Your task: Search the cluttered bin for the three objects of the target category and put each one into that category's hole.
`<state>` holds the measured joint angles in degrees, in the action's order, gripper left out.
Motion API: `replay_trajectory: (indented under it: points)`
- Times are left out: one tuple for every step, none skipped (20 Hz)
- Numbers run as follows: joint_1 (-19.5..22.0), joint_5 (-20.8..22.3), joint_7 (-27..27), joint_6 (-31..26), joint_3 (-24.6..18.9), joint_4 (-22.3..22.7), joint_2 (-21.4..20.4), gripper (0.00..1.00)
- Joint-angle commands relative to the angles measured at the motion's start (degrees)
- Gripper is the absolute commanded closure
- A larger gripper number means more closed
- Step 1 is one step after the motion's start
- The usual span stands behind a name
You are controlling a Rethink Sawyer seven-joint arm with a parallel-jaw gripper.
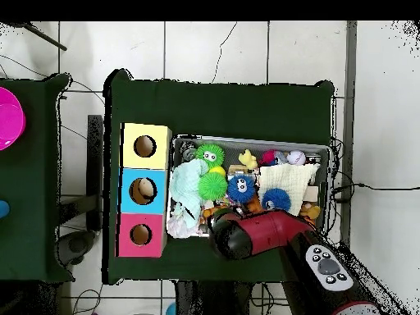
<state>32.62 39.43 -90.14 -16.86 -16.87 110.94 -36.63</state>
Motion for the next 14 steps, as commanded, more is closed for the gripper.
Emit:
replay_trajectory:
  points:
    - [3.7, 4.1, 4.6, -2.6, -2.5, -2.1, -0.6, 0.00]
    - [4.0, 4.1, 4.9, -2.9, -2.8, -2.0, -1.0, 0.00]
    - [4.2, 4.0, 5.2, -3.2, -3.2, -1.8, -1.3, 0.00]
    - [4.1, 3.9, 5.3, -3.6, -3.4, -1.9, -1.5, 0.00]
    - [4.1, 3.8, 5.5, -4.0, -3.6, -1.8, -1.8, 0.00]
    - [4.2, 3.8, 5.8, -4.3, -3.8, -1.8, -2.2, 0.00]
    - [4.3, 4.0, 5.9, -4.3, -3.8, -1.7, -2.4, 0.00]
    - [4.2, 4.3, 5.9, -4.1, -3.8, -1.8, -2.5, 0.00]
    - [4.3, 4.4, 5.9, -4.1, -3.9, -1.8, -2.7, 0.00]
    - [4.2, 4.5, 5.9, -4.1, -3.8, -1.9, -2.7, 0.00]
    - [4.0, 4.8, 5.5, -3.7, -3.6, -2.0, -2.6, 0.00]
    - [3.9, 5.1, 5.2, -3.4, -3.3, -2.1, -2.4, 0.00]
    - [3.7, 5.5, 4.7, -2.8, -3.0, -2.2, -2.1, 0.00]
    - [3.2, 6.1, 3.8, -1.9, -2.4, -2.6, -1.7, 0.00]
